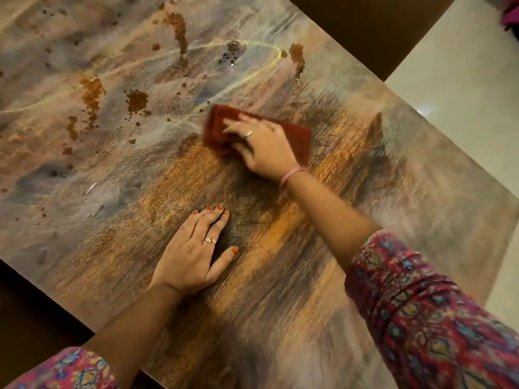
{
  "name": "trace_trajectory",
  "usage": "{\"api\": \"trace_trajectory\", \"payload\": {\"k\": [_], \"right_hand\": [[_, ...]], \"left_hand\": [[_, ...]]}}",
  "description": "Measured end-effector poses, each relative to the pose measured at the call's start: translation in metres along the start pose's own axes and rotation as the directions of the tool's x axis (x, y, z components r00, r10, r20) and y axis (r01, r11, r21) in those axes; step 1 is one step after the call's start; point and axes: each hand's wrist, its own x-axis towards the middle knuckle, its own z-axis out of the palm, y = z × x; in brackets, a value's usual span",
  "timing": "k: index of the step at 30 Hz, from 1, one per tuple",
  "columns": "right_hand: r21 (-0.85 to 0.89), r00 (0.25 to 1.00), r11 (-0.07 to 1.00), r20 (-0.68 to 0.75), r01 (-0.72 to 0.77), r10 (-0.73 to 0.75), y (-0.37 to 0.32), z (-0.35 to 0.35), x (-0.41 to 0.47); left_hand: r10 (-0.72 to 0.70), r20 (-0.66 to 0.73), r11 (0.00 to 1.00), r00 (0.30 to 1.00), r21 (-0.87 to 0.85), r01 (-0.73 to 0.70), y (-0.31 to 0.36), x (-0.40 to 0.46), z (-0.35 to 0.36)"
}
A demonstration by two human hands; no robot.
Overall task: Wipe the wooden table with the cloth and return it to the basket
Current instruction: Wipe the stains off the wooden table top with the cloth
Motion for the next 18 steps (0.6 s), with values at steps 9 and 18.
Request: {"api": "trace_trajectory", "payload": {"k": [9, 18], "right_hand": [[0.175, 0.374, 0.443, -0.324, -0.879, 0.869, 0.181, -0.085, -0.071], [-0.159, 0.927, 0.919, -0.176, -0.359, 0.332, 0.024, -0.007, -0.079]], "left_hand": [[-0.004, -0.007, 1.000, 1.000, 0.015, 0.004, 0.000, 0.002, 0.003], [-0.009, -0.010, 1.000, 1.000, -0.008, 0.009, 0.001, 0.002, 0.003]]}}
